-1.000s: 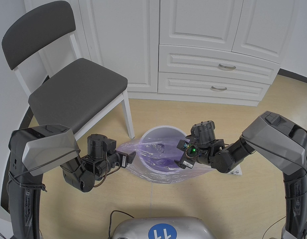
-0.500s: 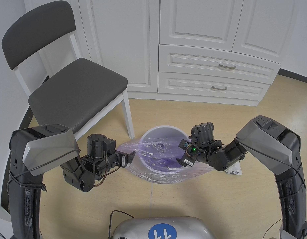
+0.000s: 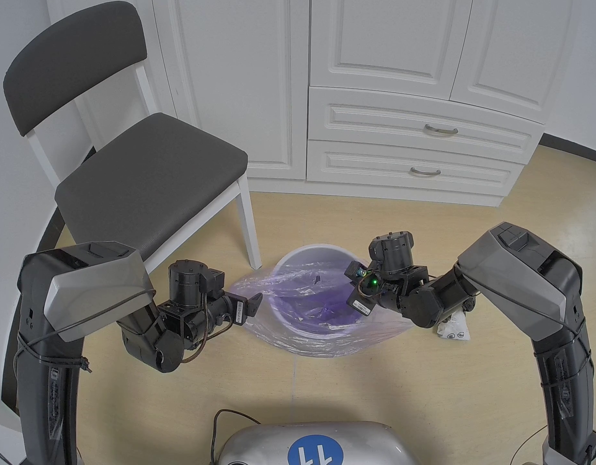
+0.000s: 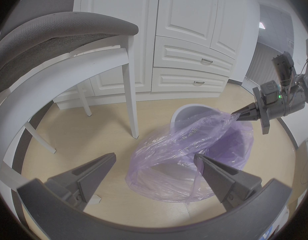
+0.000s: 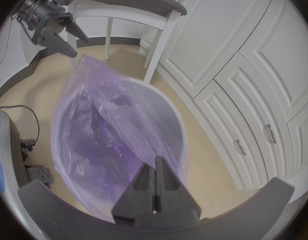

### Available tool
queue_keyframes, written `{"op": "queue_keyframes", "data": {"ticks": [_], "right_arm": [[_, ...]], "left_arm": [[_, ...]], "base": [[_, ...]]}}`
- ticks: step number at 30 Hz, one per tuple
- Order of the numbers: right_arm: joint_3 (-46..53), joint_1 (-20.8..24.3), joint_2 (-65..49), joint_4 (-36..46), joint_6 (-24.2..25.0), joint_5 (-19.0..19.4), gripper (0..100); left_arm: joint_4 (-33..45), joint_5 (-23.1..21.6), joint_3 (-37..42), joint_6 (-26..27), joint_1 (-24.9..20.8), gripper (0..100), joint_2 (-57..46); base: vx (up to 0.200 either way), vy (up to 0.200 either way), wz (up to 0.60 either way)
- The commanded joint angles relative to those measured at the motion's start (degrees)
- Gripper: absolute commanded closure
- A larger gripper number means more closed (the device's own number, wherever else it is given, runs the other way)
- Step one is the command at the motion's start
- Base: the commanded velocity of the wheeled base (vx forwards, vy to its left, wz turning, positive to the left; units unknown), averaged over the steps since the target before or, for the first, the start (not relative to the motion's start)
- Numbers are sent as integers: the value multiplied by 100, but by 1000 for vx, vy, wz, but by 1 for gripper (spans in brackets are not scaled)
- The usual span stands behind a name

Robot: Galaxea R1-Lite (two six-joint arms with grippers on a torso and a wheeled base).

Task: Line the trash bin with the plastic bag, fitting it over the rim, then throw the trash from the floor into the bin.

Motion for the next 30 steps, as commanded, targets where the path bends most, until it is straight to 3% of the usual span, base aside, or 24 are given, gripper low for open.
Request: {"op": "queue_keyframes", "data": {"ticks": [1, 9, 12, 18, 24, 30], "right_arm": [[-141, 11, -70, -3, 48, -11, 100], [-1108, 99, 256, -3, 777, -529, 100], [-2092, 213, 844, -47, 1340, -1162, 100], [-3400, 284, 1767, -82, 1929, -1830, 100], [-3400, 275, 1838, -575, 2105, -1918, 100], [-3400, 292, 1741, -1726, 2658, -1900, 100]], "left_arm": [[-5, 4, -17, -1, 9, 0, -15], [-66, 12, -17, -10, 44, 0, -33], [-92, 12, -8, -10, 44, 0, -33], [-101, 30, 1, -10, 35, 0, -42], [-101, 30, 10, -10, 35, 0, -50], [-180, 30, 10, -1, 26, 0, -7]], "base": [[0, 0, 0], [0, 0, 0], [0, 0, 0], [0, 0, 0], [0, 0, 0], [0, 0, 0]]}}
